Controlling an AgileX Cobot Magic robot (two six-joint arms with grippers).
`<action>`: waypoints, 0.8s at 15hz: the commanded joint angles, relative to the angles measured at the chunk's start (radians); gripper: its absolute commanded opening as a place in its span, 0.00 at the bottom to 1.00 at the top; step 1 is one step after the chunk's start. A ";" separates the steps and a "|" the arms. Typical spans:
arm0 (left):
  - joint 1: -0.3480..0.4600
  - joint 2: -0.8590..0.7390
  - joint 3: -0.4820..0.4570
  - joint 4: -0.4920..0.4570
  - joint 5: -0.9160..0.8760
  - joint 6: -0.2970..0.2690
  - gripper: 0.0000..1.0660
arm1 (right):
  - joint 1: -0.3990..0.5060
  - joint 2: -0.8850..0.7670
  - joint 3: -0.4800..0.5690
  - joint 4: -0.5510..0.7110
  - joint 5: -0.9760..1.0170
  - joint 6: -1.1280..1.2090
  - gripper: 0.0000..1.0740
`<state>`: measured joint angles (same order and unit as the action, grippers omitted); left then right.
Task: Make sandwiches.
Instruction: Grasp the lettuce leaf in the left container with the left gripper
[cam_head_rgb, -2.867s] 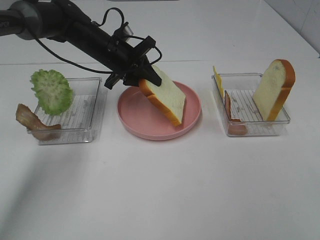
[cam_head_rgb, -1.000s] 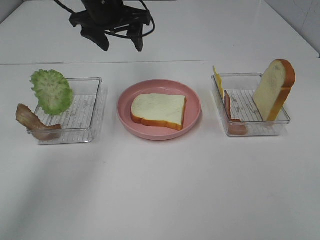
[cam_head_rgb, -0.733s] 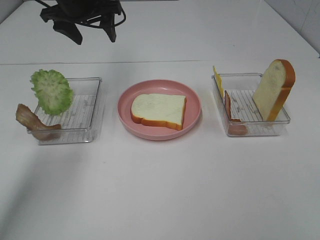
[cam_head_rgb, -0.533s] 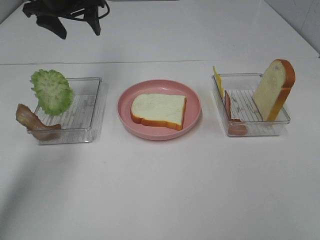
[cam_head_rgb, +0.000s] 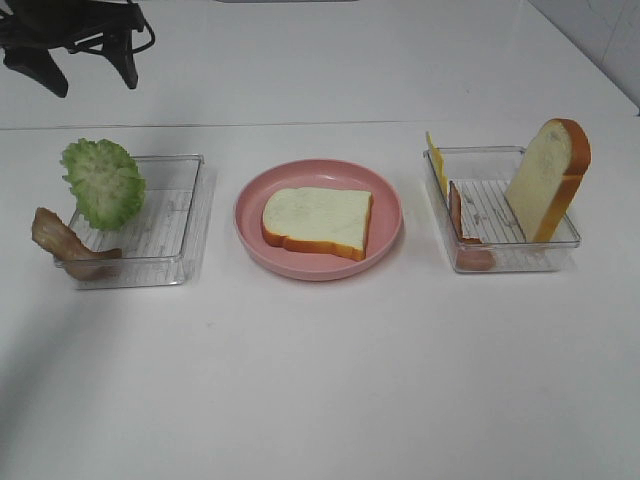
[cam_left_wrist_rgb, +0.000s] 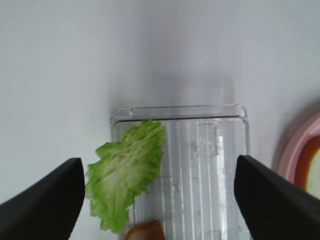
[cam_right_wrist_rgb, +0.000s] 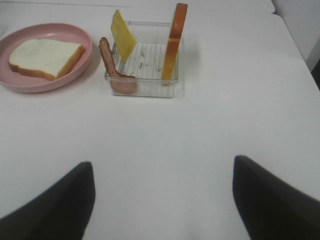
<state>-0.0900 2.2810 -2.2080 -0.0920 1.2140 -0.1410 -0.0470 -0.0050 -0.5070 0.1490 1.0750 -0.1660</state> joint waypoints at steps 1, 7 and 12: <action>0.017 -0.018 0.050 0.030 0.074 0.006 0.73 | -0.006 -0.016 0.001 -0.002 -0.008 -0.011 0.67; 0.040 0.032 0.130 0.031 0.059 0.016 0.73 | -0.006 -0.016 0.001 -0.002 -0.008 -0.011 0.67; 0.035 0.090 0.129 0.014 -0.024 0.036 0.68 | -0.006 -0.016 0.001 -0.002 -0.008 -0.011 0.67</action>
<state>-0.0510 2.3800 -2.0860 -0.0730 1.1890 -0.1060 -0.0470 -0.0050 -0.5070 0.1490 1.0750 -0.1660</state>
